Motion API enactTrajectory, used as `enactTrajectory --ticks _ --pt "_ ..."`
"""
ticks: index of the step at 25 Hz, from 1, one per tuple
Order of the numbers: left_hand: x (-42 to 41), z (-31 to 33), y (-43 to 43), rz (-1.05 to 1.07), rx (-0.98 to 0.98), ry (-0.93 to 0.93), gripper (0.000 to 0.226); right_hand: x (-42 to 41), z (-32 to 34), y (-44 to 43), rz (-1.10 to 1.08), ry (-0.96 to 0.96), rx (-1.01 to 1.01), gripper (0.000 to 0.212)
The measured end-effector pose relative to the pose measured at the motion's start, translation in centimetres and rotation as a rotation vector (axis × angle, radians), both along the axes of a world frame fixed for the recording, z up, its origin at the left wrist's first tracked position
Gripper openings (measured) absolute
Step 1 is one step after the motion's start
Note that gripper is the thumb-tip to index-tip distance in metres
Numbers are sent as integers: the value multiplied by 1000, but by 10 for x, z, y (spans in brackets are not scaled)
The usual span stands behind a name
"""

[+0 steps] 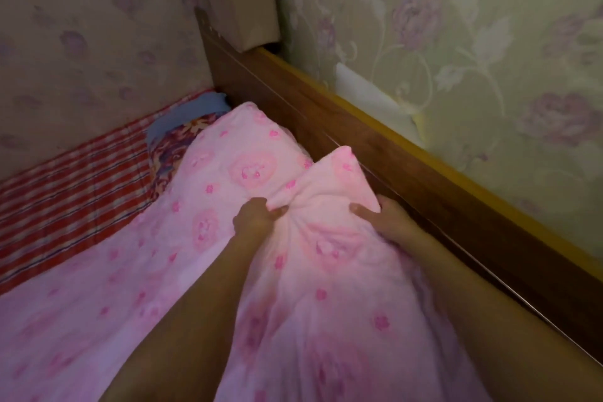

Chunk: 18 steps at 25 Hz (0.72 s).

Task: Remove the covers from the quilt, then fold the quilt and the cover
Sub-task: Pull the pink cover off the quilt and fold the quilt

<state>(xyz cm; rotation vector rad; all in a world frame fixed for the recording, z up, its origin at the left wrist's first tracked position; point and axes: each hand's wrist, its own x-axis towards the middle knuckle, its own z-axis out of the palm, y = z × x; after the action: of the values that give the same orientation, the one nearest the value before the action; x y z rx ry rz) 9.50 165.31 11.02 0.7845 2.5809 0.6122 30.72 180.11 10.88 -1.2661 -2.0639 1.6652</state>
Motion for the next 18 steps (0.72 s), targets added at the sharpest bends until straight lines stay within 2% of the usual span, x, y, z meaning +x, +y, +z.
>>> enactTrajectory --ticks 2,3,5,8,10,12,13,16,18 --pt "6 -29 1 -18 -225 -9 56 29 -29 -10 70 -246 -95 90" --pt "18 -45 -6 -50 -293 -10 57 50 -44 -18 122 -328 -126 95" --pt "44 -63 -22 -114 -340 2 55 99 -60 -33 176 -382 -159 87" --pt "53 -43 -22 -318 -527 92 52 173 -57 -56 118 -293 -191 61" --pt "55 -18 -18 -425 -673 27 57 208 -51 -73 96 -237 -253 58" --pt "57 -6 -24 -388 -731 -81 66 230 -50 -86 112 -235 -311 59" --pt "62 -4 -29 -343 -673 -62 69 240 -49 -91 124 -247 -314 59" --pt "92 -13 -40 -96 -292 244 73 262 -41 -101 129 -283 -254 66" --pt "129 -20 -49 -141 -134 317 82 273 -40 -107 136 -291 -195 60"
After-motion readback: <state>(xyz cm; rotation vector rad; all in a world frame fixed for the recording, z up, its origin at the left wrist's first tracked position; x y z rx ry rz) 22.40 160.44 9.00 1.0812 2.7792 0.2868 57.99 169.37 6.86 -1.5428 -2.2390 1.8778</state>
